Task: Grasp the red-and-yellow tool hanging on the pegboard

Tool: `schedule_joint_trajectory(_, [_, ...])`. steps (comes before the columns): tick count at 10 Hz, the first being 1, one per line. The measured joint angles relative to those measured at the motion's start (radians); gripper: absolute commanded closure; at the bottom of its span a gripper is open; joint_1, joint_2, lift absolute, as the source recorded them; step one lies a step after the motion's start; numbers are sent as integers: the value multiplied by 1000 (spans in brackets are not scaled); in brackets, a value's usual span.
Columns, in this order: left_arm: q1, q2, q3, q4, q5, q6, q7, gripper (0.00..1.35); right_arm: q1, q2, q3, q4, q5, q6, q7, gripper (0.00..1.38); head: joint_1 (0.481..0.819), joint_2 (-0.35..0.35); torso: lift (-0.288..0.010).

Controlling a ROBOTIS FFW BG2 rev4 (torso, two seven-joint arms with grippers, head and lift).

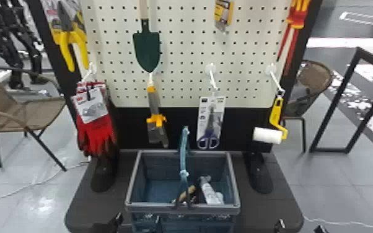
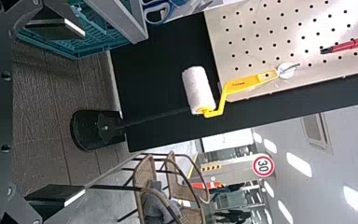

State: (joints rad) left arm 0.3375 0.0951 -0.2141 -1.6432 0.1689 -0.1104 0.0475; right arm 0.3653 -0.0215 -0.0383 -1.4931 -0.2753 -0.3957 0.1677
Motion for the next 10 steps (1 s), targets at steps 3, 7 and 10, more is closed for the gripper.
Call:
schedule_joint_trajectory(3, [0,-2,2,0,1,0,0,165,0,0,0,-14,11,10,0,130,549,0,-100])
schedule_joint_trajectory(7, [2,-2,3,0,4,1,0,165,17,-3,-1,-106,44,117,-28,122,549,0,-100])
schedule_joint_trajectory(10, [1,0,2,0,6,4,0,165,-27,-49,-9,-297,55,335,-30,128,549,0,-100])
